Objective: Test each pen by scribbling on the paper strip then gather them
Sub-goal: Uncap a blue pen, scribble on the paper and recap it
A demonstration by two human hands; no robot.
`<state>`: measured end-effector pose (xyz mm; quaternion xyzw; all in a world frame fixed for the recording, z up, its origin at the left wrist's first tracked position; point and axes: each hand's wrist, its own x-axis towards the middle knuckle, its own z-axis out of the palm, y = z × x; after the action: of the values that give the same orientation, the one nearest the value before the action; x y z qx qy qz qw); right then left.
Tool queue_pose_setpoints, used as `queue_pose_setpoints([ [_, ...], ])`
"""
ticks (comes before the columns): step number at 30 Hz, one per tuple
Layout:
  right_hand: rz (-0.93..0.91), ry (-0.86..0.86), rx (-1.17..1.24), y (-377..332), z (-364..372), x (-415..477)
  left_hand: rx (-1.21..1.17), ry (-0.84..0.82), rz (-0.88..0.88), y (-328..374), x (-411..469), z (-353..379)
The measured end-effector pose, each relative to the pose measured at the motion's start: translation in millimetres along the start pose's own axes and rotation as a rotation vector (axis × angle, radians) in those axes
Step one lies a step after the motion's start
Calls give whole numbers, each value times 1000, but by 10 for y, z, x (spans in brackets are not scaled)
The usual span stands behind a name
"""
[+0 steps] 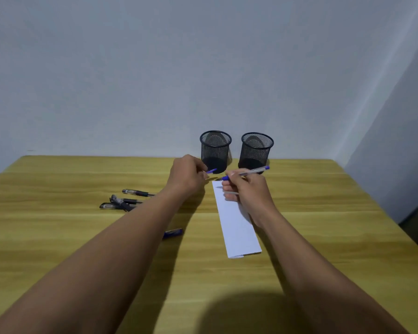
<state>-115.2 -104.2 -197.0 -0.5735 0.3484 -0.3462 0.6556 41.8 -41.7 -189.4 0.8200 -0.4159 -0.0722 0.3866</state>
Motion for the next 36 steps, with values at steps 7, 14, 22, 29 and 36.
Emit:
queue_pose_setpoints([
  [7,-79,5,-97,172,-198,51,131,-47,68,4,122,335],
  [14,-120,21,-136,196,-290,64,258,-38,167,83,-213,258],
  [22,-84,59,-201,189,-230,140,490,-252,201,83,-525,159],
  [29,-139,10,-371,122,-202,368,541,-299,210,152,-523,129],
  [36,-139,-14,-376,189,-200,493,598,-327,218,179,-503,102],
])
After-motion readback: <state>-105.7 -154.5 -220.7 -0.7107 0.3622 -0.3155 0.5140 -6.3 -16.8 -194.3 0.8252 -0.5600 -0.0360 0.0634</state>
